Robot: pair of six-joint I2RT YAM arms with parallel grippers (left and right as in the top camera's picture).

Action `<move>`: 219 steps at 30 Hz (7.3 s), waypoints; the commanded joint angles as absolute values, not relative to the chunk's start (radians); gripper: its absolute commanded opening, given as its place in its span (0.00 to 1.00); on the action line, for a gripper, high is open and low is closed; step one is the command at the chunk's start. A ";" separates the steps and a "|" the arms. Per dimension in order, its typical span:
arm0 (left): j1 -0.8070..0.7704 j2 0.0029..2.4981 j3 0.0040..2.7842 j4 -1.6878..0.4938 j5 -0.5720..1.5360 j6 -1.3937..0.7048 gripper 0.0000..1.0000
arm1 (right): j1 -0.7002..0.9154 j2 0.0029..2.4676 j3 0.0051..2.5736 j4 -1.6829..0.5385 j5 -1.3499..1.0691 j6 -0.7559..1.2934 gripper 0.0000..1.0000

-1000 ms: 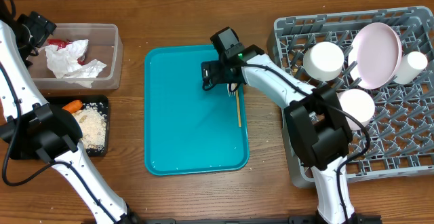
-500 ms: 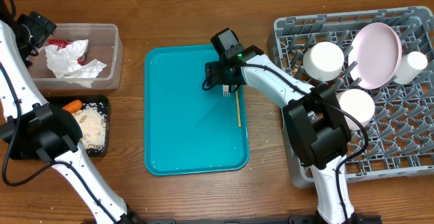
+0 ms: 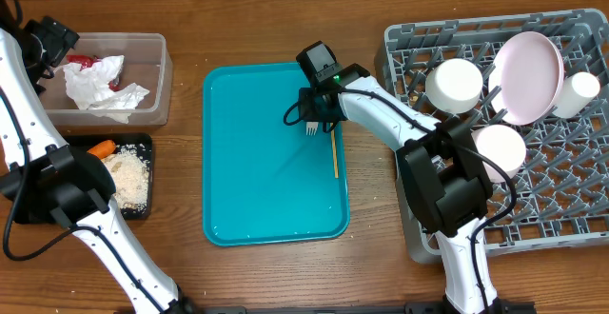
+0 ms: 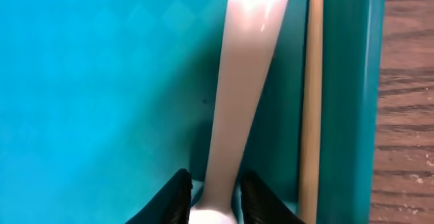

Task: Sort waste into correct bins and load items into the dishwasher rack

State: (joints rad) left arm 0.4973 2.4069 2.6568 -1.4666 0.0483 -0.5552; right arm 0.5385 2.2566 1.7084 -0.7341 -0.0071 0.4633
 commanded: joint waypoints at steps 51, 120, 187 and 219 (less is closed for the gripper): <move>0.494 2.402 2.652 -1.465 0.041 -0.550 1.00 | 0.134 1.938 1.855 -1.225 -0.368 0.034 0.49; 0.494 2.402 2.652 -1.465 0.041 -0.550 1.00 | 0.584 2.295 1.789 -1.029 -0.041 0.480 0.04; 0.494 2.402 2.652 -1.465 0.041 -0.550 1.00 | 0.045 0.980 0.880 -1.114 -0.149 0.814 1.00; 0.494 2.402 2.652 -1.465 0.041 -0.550 1.00 | 0.046 0.159 0.100 -0.170 -0.166 0.351 1.00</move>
